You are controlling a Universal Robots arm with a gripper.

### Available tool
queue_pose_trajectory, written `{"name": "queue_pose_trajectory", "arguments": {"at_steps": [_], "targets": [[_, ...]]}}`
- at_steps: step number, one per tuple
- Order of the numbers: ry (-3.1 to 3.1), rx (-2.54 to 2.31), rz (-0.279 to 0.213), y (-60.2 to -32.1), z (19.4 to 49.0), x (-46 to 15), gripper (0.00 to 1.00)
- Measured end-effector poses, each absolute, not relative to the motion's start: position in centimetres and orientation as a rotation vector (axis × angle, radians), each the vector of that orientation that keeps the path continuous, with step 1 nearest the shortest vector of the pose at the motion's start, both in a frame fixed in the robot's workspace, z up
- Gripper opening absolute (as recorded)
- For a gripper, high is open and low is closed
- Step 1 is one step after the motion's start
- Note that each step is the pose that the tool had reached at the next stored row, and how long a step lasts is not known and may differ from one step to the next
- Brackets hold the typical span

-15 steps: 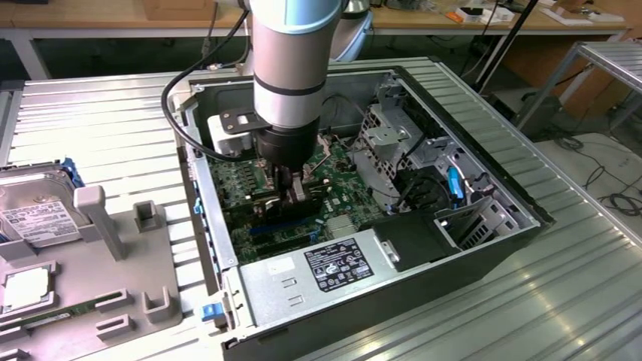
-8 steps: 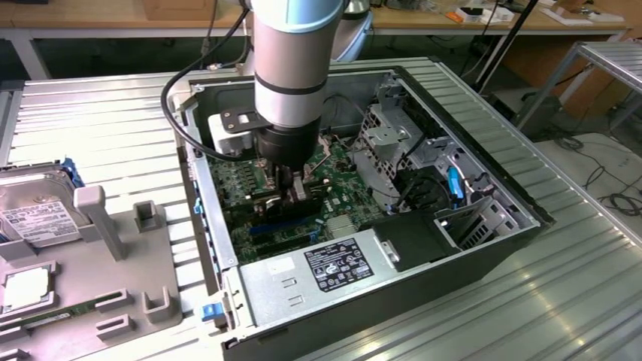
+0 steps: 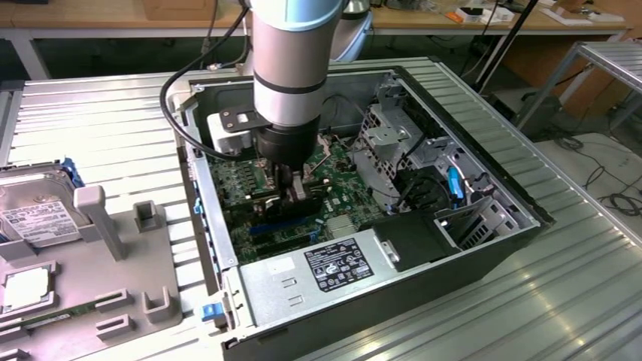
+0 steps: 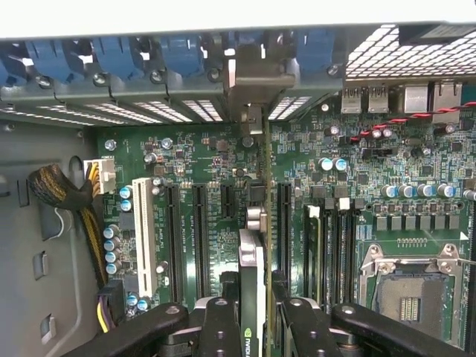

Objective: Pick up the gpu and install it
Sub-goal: 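Insert the gpu into the slot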

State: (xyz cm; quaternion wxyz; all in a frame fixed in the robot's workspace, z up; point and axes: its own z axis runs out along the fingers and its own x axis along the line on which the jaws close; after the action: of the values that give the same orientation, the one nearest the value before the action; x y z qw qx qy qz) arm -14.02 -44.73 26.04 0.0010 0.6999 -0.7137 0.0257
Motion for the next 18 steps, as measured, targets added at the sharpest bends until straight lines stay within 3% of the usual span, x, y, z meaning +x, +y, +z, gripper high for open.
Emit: {"name": "queue_pose_trajectory", "arguments": {"at_steps": [18], "targets": [[-2.24,2.197,0.082,-44.62,25.67,-14.07,0.27]]}}
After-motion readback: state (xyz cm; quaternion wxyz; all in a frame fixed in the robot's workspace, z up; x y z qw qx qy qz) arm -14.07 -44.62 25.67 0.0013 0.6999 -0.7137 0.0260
